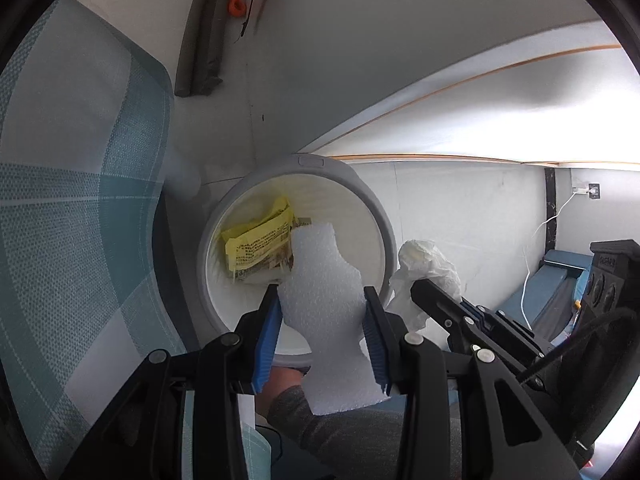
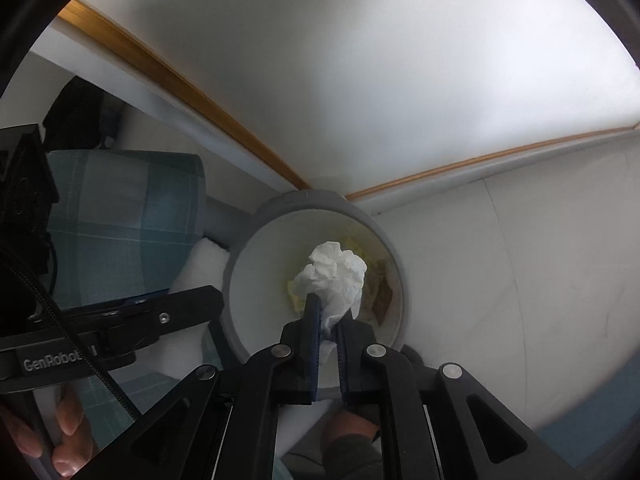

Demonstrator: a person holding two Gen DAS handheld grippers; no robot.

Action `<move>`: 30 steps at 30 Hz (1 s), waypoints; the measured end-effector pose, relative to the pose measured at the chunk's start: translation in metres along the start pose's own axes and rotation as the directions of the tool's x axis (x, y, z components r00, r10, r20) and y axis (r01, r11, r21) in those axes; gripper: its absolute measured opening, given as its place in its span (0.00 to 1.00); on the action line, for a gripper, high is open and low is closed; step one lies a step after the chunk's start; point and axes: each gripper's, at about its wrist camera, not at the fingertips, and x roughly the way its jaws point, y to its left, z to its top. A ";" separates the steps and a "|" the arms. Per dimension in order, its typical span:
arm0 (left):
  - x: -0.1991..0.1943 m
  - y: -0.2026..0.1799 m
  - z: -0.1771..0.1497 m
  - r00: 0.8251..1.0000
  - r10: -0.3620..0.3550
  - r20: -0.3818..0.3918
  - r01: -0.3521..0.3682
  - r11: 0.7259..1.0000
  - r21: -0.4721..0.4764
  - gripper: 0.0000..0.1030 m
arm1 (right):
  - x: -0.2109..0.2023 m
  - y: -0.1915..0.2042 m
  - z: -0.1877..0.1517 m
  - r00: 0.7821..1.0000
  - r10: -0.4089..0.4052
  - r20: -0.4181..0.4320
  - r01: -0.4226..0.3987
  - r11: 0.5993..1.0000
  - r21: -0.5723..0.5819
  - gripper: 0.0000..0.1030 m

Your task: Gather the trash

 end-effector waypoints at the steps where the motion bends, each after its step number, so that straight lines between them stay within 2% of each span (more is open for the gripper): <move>1: 0.000 -0.002 0.001 1.000 0.004 0.001 -0.004 1.000 0.005 0.33 | 0.006 0.000 0.003 1.000 0.003 -0.014 -0.003 1.000 0.013 0.08; 4: 0.006 -0.002 0.007 1.000 0.017 -0.007 -0.017 1.000 0.008 0.33 | 0.010 -0.006 0.004 0.999 0.033 -0.038 -0.031 0.999 0.044 0.08; 6: 0.010 0.001 0.009 0.999 0.019 -0.031 -0.019 1.000 -0.007 0.34 | 0.010 -0.008 0.005 0.999 0.022 -0.034 -0.020 0.998 0.060 0.08; 10: 0.014 0.000 0.018 0.998 0.021 -0.054 -0.022 1.000 -0.004 0.34 | 0.008 -0.016 0.007 0.999 0.008 -0.040 -0.005 0.996 0.092 0.20; 15: 0.013 0.000 0.025 0.998 0.031 -0.061 -0.031 1.000 -0.004 0.35 | 0.008 -0.021 0.007 0.998 0.010 -0.064 -0.003 0.995 0.100 0.26; 18: 0.014 -0.001 0.026 0.997 0.041 -0.072 -0.041 0.999 0.003 0.40 | 0.003 -0.022 0.007 0.998 -0.041 -0.046 0.045 0.995 0.094 0.31; 20: 0.015 -0.002 0.027 0.996 0.048 -0.070 -0.049 0.999 0.001 0.52 | -0.003 -0.026 0.006 0.999 -0.047 -0.026 0.049 0.993 0.103 0.32; 21: 0.012 -0.002 0.028 0.997 0.050 -0.067 -0.050 0.999 0.002 0.53 | -0.007 -0.028 0.005 0.999 -0.048 -0.018 0.049 0.993 0.109 0.34; 27: 0.006 -0.010 0.021 0.996 0.080 -0.050 -0.079 0.996 0.035 0.53 | -0.028 -0.036 -0.004 0.998 -0.060 0.015 0.057 0.989 0.139 0.39; 30: -0.004 -0.015 0.014 0.993 0.120 -0.016 -0.119 0.991 0.069 0.53 | -0.039 -0.035 -0.007 0.996 -0.076 0.041 0.070 0.989 0.130 0.41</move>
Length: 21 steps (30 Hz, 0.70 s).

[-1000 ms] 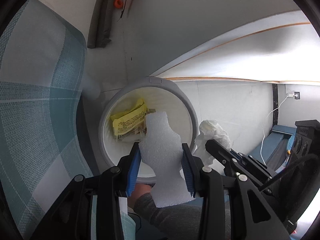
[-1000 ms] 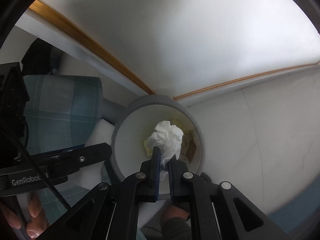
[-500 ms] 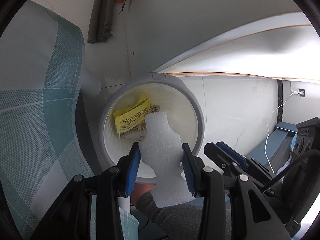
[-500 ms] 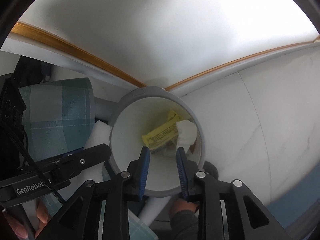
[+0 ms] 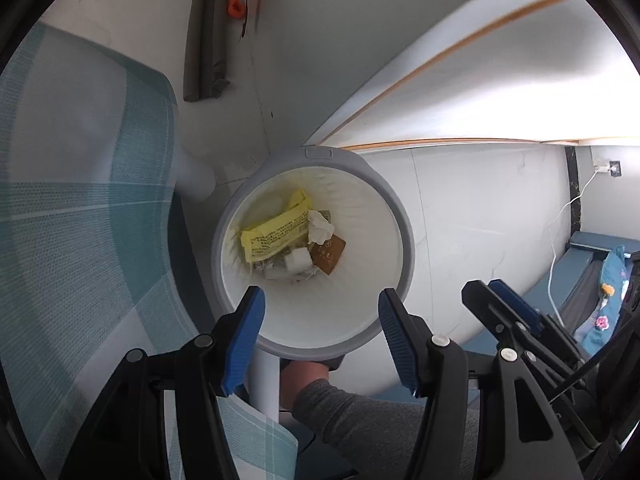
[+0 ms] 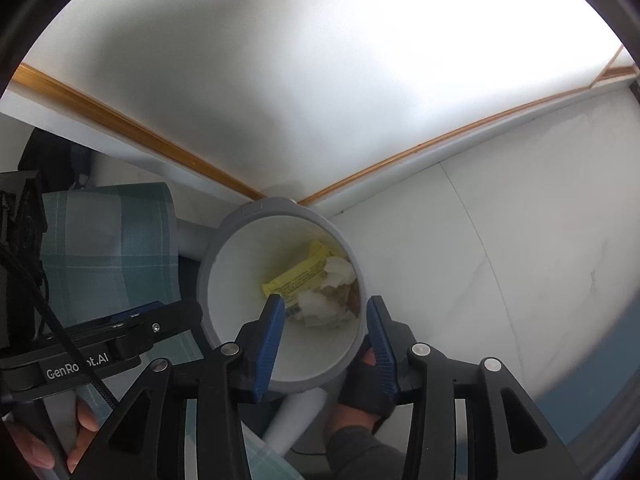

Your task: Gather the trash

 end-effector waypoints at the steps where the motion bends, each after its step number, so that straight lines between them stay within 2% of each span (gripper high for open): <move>1: -0.004 -0.001 -0.003 1.000 0.012 0.015 -0.013 1.000 0.009 0.53 | -0.004 0.001 -0.002 1.000 -0.009 0.012 0.009 1.000 -0.008 0.44; 4: -0.019 -0.005 -0.011 0.996 0.036 0.079 -0.039 0.999 0.035 0.53 | -0.018 -0.004 -0.007 0.999 0.008 0.037 -0.009 1.000 0.008 0.46; 7: -0.042 -0.008 -0.022 0.983 0.074 0.166 -0.085 0.995 0.058 0.53 | -0.034 -0.012 -0.014 0.996 0.018 0.086 -0.023 0.999 0.048 0.50; 10: -0.064 -0.009 -0.032 0.968 0.081 0.236 -0.100 0.993 0.069 0.61 | -0.051 -0.014 -0.020 0.992 0.021 0.124 -0.029 0.998 0.057 0.51; 12: -0.078 -0.010 -0.038 0.957 0.086 0.277 -0.109 0.992 0.069 0.65 | -0.060 -0.009 -0.024 0.989 0.040 0.139 -0.046 0.998 0.040 0.53; 17: -0.114 -0.008 -0.055 0.927 0.088 0.365 -0.116 0.992 0.056 0.66 | -0.090 0.009 -0.035 0.980 0.088 0.177 -0.083 0.996 -0.037 0.56; 20: -0.137 -0.004 -0.067 0.898 0.122 0.422 -0.148 0.989 0.030 0.66 | -0.108 0.019 -0.040 0.971 0.108 0.213 -0.093 0.993 -0.076 0.64; 21: -0.142 -0.002 -0.070 0.897 0.110 0.428 -0.134 0.991 0.026 0.66 | -0.115 0.022 -0.042 0.968 0.116 0.222 -0.096 0.991 -0.097 0.65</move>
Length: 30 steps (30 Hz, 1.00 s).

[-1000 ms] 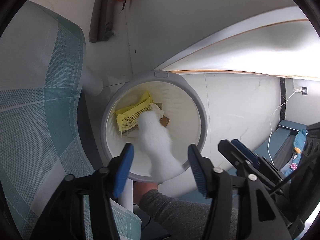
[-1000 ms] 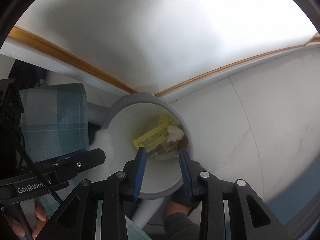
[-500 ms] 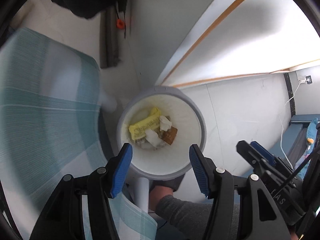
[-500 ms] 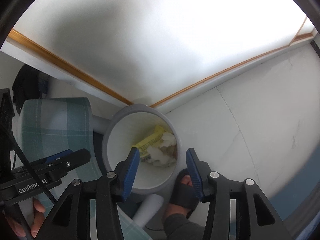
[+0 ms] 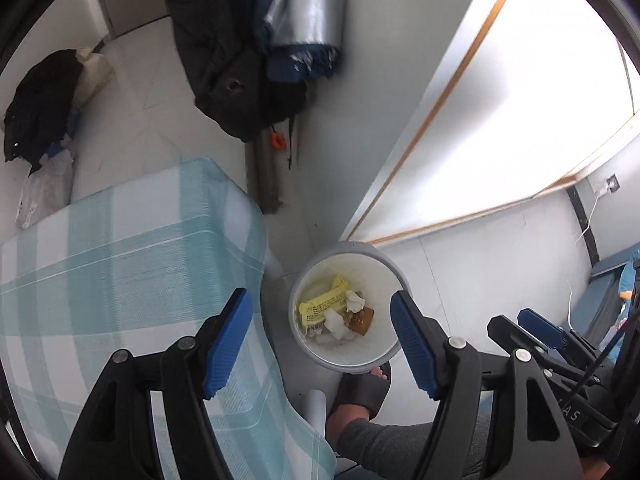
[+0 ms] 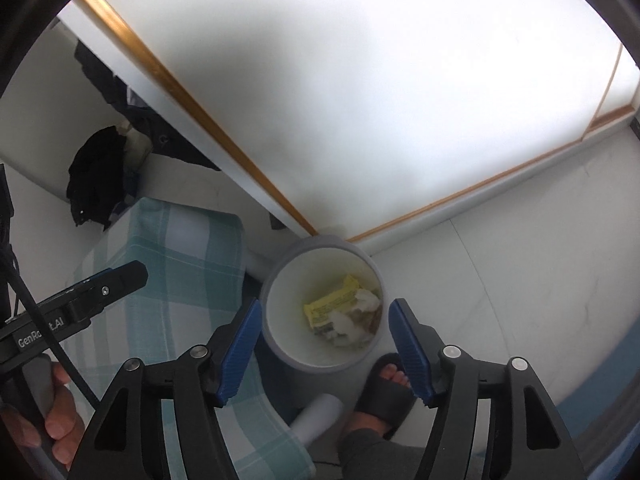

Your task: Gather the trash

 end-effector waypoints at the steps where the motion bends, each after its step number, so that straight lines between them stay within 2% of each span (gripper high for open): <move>1: -0.004 0.002 0.000 1.000 -0.014 0.000 0.014 1.000 -0.008 0.66 | -0.003 0.004 -0.001 1.000 0.002 0.005 -0.002 1.000 -0.016 0.65; 7: -0.026 0.011 -0.007 0.998 0.024 0.053 -0.024 1.000 -0.005 0.67 | -0.012 0.021 -0.007 0.999 0.034 0.016 -0.033 0.997 -0.071 0.66; 10: -0.028 0.012 -0.008 0.998 0.023 0.063 -0.022 1.000 -0.008 0.76 | -0.012 0.025 -0.010 0.999 0.041 0.020 -0.039 0.997 -0.070 0.69; 15: -0.037 0.003 -0.014 0.993 0.042 0.106 -0.047 0.998 0.045 0.76 | -0.012 0.025 -0.013 0.999 0.053 0.011 -0.053 0.997 -0.052 0.70; 19: -0.043 -0.001 -0.014 0.990 0.074 0.118 -0.084 0.994 0.074 0.76 | -0.015 0.022 -0.013 0.998 0.065 0.012 -0.065 0.997 -0.051 0.70; 30: -0.041 -0.002 -0.012 0.993 0.053 0.102 -0.060 0.996 0.069 0.76 | -0.015 0.013 -0.015 0.998 0.061 0.014 -0.060 0.998 -0.034 0.71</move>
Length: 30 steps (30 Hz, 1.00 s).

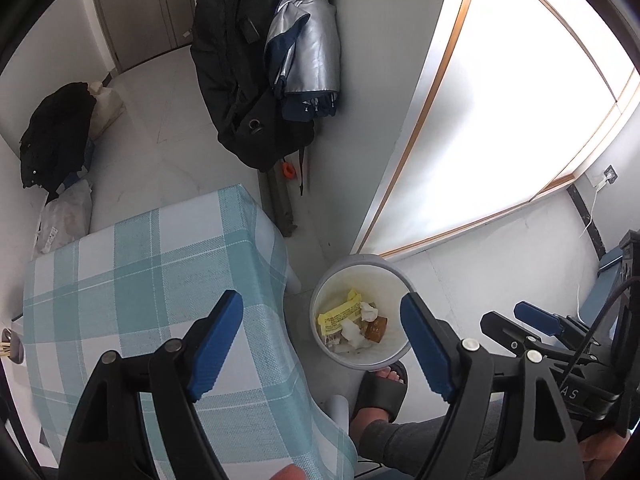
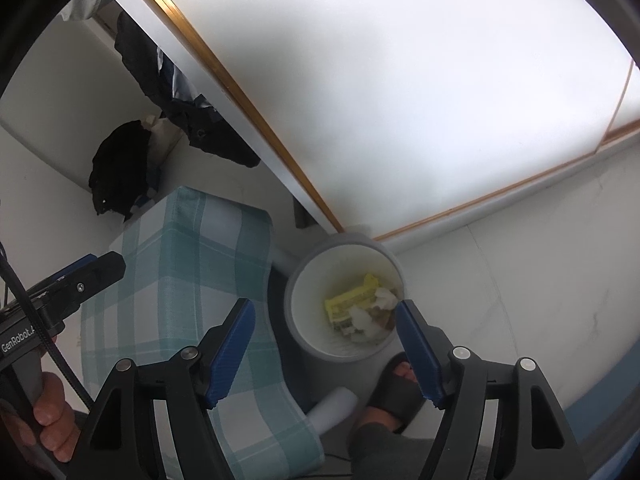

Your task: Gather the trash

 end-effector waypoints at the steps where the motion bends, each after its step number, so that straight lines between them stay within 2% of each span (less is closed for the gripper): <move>1: 0.000 -0.001 0.000 1.000 0.004 0.001 -0.004 1.000 0.000 0.76 | 0.000 0.000 0.000 1.000 0.001 -0.001 -0.001 1.000 0.000 0.71; 30: 0.009 -0.009 -0.003 0.999 -0.001 -0.045 0.001 1.000 0.004 0.76 | 0.003 -0.012 -0.001 1.000 0.027 0.001 -0.027 0.998 0.050 0.71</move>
